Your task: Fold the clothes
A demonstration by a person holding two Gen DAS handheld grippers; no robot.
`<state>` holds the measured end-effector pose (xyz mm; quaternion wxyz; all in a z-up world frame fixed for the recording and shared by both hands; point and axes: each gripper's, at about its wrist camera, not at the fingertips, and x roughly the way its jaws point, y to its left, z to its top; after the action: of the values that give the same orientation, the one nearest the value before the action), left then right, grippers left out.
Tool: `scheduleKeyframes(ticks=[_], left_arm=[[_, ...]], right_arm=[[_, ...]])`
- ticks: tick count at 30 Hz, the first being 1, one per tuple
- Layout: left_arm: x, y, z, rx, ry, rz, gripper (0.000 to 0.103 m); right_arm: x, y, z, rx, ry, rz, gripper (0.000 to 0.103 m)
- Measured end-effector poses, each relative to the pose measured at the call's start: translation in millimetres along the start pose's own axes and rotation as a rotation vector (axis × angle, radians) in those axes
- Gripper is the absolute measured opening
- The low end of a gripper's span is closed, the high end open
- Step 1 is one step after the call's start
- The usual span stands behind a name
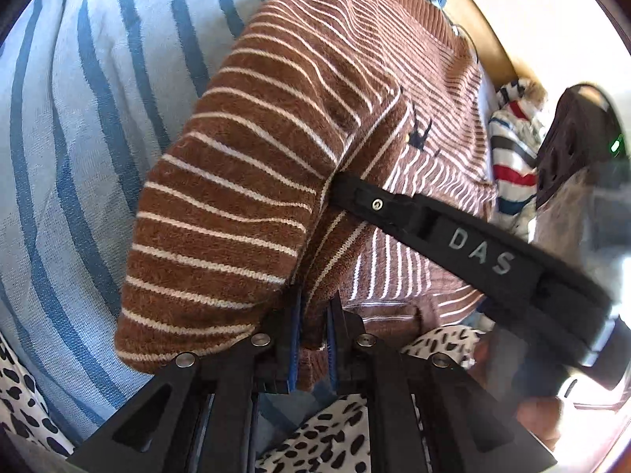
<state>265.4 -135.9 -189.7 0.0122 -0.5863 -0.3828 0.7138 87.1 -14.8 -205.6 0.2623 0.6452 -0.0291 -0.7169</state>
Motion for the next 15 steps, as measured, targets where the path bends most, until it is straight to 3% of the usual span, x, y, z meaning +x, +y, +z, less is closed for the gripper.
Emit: scheduleKeyframes(ticks=[4, 7, 8, 11, 12, 14, 15], left_arm=[[-26.2, 10.5, -1.0, -0.025, 0.014, -0.021, 0.014], [-50.2, 12.8, -3.5, -0.01, -0.037, 0.013, 0.015], [-55.4, 16.7, -1.7, -0.02, -0.062, 0.029, 0.019], [-67.5, 33.3, 4.9, -0.073, -0.137, 0.09, 0.056], [-65.6, 38.0, 5.0, -0.087, -0.137, 0.1, 0.057], [-60.0, 46.5, 3.7, -0.107, -0.121, 0.105, 0.057], [-56.2, 49.2, 2.0, -0.112, -0.108, 0.101, 0.057]], right_arm=[[0.3, 0.5, -0.7, -0.004, -0.002, -0.007, 0.018], [-2.8, -1.5, -0.2, 0.011, -0.008, -0.004, 0.019], [-4.6, -1.1, -0.2, 0.013, -0.012, -0.005, 0.019], [-10.2, 0.0, -0.6, 0.018, -0.021, -0.01, 0.021], [-13.1, 0.0, -3.3, 0.02, -0.019, -0.016, 0.025], [-18.8, 0.1, -9.4, 0.026, -0.012, -0.024, 0.053], [-20.5, 0.6, -16.3, 0.03, 0.001, -0.007, 0.056]])
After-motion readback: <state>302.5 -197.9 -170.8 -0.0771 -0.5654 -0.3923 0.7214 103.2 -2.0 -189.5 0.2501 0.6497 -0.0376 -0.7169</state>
